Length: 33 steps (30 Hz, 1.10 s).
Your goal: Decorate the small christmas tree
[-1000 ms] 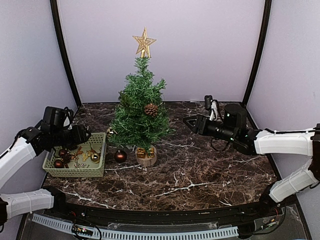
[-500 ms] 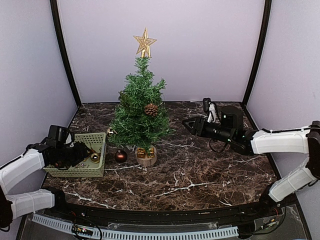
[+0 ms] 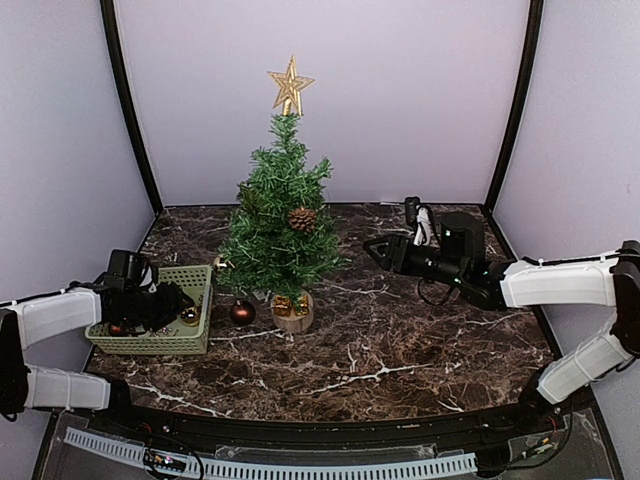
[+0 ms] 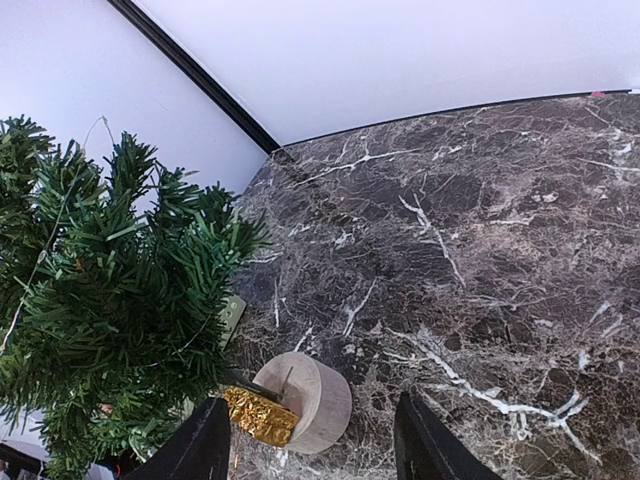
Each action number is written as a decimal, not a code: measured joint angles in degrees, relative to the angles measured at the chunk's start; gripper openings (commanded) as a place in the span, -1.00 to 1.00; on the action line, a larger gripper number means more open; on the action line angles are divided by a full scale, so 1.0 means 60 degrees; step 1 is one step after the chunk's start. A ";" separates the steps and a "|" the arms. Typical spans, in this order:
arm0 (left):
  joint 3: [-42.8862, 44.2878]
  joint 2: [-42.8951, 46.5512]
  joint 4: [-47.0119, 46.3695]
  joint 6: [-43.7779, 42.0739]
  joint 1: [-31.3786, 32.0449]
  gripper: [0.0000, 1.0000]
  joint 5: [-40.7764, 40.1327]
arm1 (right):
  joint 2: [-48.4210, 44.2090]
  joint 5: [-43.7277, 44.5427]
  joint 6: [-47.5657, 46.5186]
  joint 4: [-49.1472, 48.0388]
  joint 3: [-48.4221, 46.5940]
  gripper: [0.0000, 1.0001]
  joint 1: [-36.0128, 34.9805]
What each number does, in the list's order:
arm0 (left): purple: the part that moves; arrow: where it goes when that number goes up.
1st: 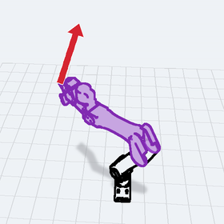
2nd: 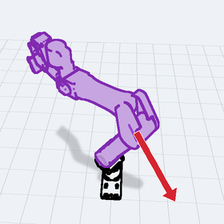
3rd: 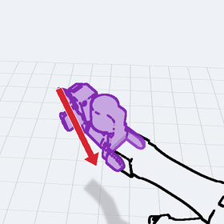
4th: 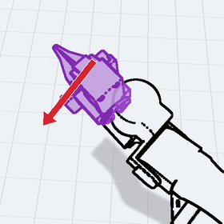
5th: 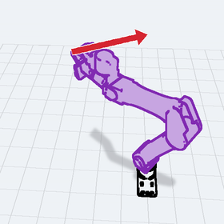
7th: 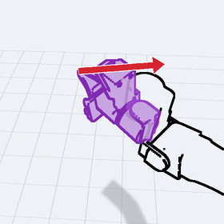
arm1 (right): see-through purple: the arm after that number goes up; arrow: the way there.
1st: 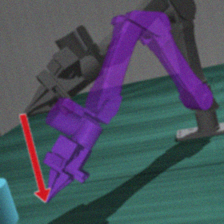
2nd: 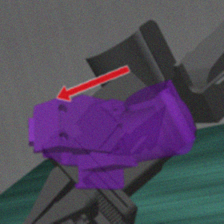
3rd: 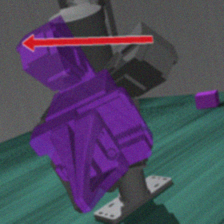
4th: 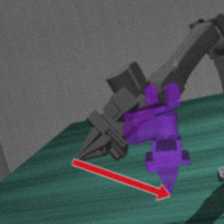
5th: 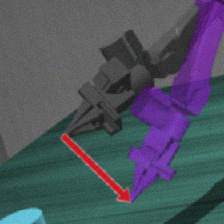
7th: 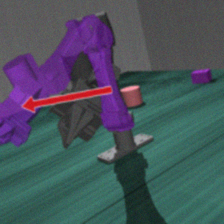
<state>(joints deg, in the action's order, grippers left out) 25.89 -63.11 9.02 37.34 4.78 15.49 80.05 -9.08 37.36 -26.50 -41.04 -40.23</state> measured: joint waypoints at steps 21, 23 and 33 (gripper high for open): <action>0.1348 -0.2237 -0.1290 -0.0699 -0.0725 -0.12 -0.0488 | 0.0076 -0.0011 0.0004 0.0000 -0.0113 0.14 0.0018; 0.1545 -0.2594 -0.1286 -0.0820 -0.0725 -0.11 -0.0543 | 0.0076 -0.0011 0.0000 0.0000 -0.0117 0.14 0.0018; 0.2142 -0.3891 -0.1348 -0.1184 -0.0725 -0.30 -0.0758 | 0.0076 -0.0007 -0.0004 0.0007 -0.0124 0.14 0.0055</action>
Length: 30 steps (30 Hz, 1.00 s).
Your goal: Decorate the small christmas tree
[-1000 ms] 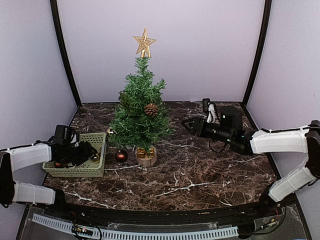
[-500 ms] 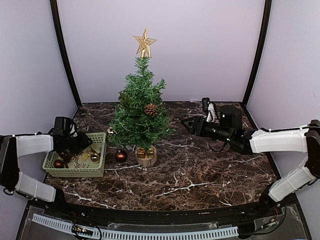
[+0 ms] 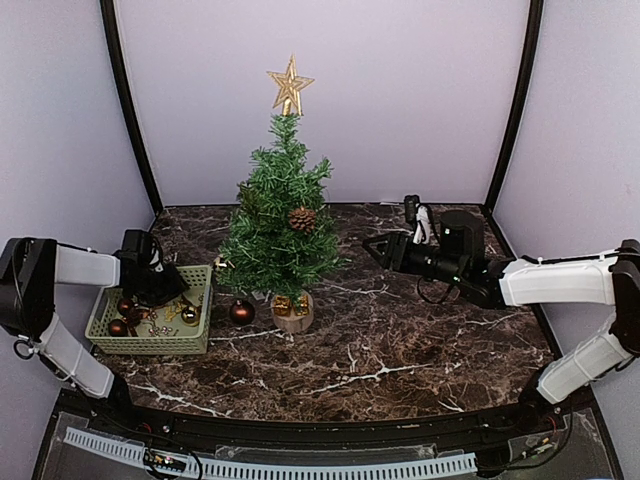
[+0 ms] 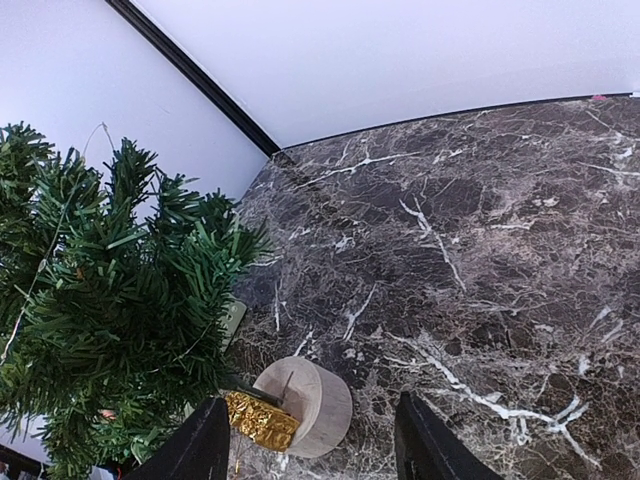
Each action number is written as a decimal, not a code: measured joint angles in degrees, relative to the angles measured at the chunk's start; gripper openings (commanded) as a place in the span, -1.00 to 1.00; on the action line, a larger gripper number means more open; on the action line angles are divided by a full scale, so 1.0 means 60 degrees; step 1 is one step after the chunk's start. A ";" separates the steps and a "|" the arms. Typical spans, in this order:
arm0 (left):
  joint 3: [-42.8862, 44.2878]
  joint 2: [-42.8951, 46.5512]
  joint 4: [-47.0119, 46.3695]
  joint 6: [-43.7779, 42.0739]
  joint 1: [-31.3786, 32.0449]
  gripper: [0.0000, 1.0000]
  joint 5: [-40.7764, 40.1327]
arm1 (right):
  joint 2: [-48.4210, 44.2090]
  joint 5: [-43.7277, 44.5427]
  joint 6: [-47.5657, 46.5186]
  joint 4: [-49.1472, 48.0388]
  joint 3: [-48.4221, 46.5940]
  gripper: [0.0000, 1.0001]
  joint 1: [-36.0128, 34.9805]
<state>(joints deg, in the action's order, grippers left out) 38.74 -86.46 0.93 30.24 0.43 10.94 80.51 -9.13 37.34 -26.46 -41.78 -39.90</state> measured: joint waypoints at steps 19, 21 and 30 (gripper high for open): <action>-0.0120 0.2969 0.0222 -0.0189 0.0000 -1.00 -0.0368 | -0.0342 0.0033 -0.0087 0.0200 0.0000 0.14 0.0095; -0.0124 0.4324 0.0211 -0.0259 0.0000 -1.00 -0.0310 | -0.0586 0.0025 -0.0142 0.0208 0.0000 0.14 0.0095; 0.0583 0.6717 0.0940 -0.0980 0.0000 -1.00 0.2116 | -0.1435 -0.0645 -0.0688 0.0204 0.0000 0.30 0.0098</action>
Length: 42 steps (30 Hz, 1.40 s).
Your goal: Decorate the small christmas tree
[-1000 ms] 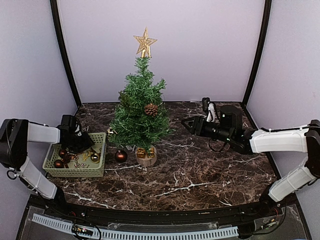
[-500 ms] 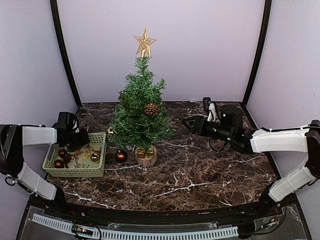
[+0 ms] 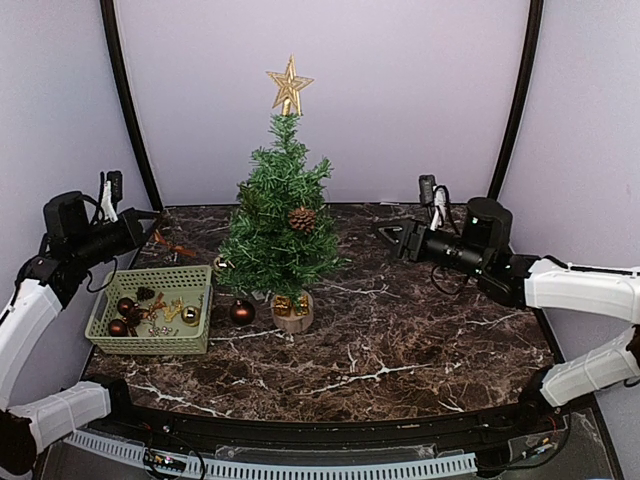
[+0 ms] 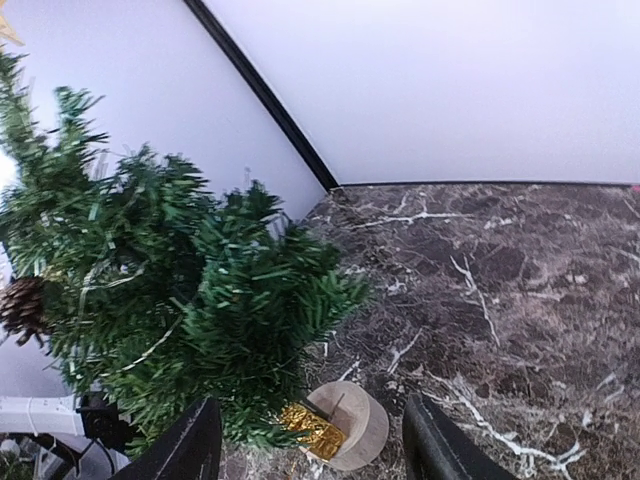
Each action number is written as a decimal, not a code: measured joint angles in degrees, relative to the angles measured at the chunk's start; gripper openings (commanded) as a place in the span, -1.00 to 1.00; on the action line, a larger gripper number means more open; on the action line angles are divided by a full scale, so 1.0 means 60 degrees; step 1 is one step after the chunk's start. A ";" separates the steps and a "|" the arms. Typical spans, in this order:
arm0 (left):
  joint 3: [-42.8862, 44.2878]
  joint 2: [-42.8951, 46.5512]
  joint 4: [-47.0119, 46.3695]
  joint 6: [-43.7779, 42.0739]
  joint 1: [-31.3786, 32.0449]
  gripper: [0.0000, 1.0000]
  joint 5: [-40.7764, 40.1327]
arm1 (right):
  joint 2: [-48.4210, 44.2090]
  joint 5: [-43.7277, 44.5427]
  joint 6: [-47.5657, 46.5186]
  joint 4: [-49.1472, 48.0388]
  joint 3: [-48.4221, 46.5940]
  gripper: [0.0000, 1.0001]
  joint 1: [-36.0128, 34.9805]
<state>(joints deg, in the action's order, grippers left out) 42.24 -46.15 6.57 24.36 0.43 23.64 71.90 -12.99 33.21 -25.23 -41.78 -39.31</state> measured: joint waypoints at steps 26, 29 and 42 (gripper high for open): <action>0.2947 -0.0714 -0.4113 0.0612 0.4998 -1.00 0.4743 | -0.0346 -0.0211 0.0299 -0.2065 -0.1300 0.36 -0.3402; 0.2943 -0.1078 -0.4991 0.0470 0.5686 -1.00 0.4142 | 0.0226 0.0087 0.0186 -0.2255 -0.1821 0.37 -0.3989; 0.3224 -0.2422 -0.5723 -0.0925 0.7632 -1.00 0.2841 | 0.1665 -0.0055 0.0058 -0.1410 -0.4506 0.32 -0.4510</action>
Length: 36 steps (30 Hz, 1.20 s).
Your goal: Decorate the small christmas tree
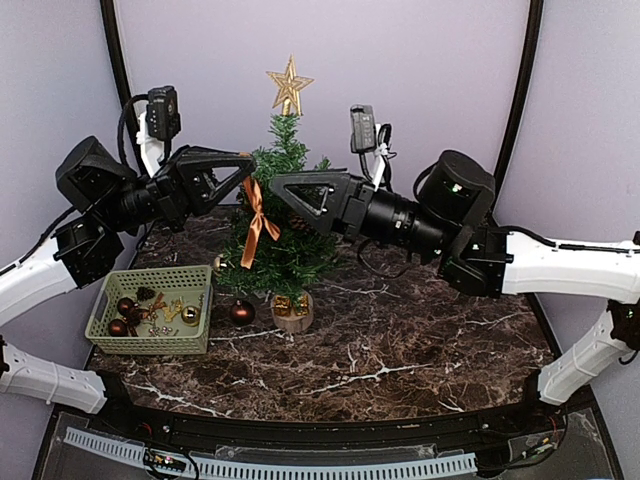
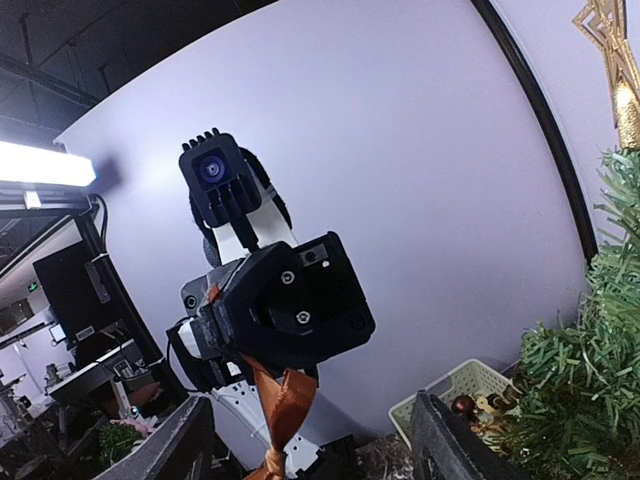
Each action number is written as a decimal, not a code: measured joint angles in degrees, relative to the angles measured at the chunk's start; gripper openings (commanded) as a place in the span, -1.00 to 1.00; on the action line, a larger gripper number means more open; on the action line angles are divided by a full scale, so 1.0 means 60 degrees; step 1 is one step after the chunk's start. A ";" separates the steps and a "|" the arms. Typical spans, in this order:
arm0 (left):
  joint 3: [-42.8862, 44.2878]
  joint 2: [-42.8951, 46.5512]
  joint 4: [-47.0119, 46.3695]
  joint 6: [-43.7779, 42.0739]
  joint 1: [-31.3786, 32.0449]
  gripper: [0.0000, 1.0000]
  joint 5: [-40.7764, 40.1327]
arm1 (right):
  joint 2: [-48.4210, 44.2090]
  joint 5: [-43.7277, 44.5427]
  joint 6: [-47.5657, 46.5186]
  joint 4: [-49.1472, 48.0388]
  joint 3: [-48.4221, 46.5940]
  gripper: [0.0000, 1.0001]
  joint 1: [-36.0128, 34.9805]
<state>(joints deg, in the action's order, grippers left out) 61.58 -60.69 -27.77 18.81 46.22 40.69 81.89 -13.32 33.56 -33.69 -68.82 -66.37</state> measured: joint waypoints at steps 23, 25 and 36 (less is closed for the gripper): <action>0.0215 -0.0455 0.0430 -0.0608 0.0160 -1.00 -0.0182 | -0.0047 -0.0703 -0.0594 0.2408 -0.0273 0.10 -0.0004; 0.0219 -0.0463 0.0484 -0.0608 0.0160 -1.00 -0.0171 | -0.0149 -0.0576 -0.0667 0.2412 -0.0273 0.10 -0.0004; 0.0357 -0.0503 0.0703 -0.0623 0.0160 -1.00 -0.0142 | -0.0463 -0.0339 -0.0994 0.2430 -0.0277 -0.05 -0.0004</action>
<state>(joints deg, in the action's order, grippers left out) 63.72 -63.70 -23.55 15.07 47.18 39.83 79.11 -15.35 27.59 -19.11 -70.48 -66.39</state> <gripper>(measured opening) 0.010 0.496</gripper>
